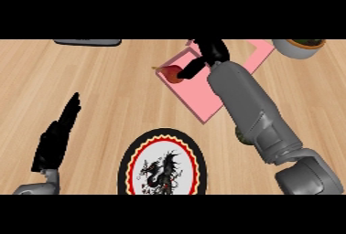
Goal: Pick the pear from the plate and place it in the cardboard box
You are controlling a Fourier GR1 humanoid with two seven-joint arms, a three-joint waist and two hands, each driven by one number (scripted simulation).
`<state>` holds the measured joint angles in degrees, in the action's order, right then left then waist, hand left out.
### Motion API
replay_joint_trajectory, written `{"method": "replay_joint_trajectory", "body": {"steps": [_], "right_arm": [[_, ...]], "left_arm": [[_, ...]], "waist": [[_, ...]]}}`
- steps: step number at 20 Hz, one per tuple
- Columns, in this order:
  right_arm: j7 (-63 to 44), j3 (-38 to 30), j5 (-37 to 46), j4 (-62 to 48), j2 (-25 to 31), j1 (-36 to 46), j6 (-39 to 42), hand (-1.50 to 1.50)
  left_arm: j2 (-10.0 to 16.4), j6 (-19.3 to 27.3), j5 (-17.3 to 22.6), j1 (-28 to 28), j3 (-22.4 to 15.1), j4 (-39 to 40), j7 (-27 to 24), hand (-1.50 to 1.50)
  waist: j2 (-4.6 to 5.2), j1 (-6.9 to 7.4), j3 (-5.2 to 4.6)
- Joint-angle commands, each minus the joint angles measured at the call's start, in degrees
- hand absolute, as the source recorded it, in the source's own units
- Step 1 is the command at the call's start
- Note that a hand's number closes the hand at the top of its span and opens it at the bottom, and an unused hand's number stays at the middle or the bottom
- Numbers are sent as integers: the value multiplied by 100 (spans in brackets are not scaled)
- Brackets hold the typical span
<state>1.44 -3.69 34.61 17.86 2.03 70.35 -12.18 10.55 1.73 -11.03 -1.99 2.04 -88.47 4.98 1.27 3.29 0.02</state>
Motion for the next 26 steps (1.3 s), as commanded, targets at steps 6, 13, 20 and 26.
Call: {"method": "replay_joint_trajectory", "body": {"steps": [6,13,20,26], "right_arm": [[914,-1337,-1171,201,111,-95,-908,-150],[1386,-2245,-2060,285,947,-198,-387,-150],[1859,-2781,-2508,104,2212,-906,392,-150],[2251,-2952,-2689,-216,3098,-1234,1397,-150]], "left_arm": [[-37,-54,38,-113,-11,27,-9,0],[-97,123,-121,-69,-2,97,-11,0],[73,-59,84,-99,215,52,92,0],[21,-23,-43,-32,135,119,-19,0]], "waist": [[19,-4,5],[-32,-142,2],[-37,-187,8],[-19,-116,12]]}}
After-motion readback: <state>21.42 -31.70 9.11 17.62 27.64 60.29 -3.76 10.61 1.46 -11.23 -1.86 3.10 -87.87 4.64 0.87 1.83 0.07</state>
